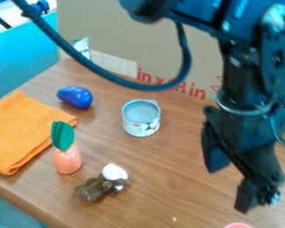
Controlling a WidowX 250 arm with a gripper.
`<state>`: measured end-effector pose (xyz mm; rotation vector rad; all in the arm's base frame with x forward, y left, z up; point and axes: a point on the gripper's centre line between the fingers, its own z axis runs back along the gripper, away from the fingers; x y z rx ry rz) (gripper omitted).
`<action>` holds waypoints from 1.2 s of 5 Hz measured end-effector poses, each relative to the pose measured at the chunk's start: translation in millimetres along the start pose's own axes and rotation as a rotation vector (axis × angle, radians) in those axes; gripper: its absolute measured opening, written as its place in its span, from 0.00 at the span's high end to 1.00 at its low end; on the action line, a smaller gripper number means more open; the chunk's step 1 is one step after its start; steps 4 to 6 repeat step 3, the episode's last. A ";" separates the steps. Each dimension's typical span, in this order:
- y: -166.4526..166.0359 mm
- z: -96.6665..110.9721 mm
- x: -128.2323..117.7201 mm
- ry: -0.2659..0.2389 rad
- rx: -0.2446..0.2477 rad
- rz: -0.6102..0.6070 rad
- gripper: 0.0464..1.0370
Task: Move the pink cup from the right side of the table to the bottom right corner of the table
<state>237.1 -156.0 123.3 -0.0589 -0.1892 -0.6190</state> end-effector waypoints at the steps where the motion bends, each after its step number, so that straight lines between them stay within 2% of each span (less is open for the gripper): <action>1: 58.9 3.2 -9.7 0.017 0.090 0.224 0.03; 2: 104.2 6.3 -25.3 0.033 0.170 0.367 0.03; 3: 125.3 3.5 -37.0 0.055 0.174 0.464 0.03; 6: 125.3 3.5 -37.0 0.055 0.174 0.464 0.03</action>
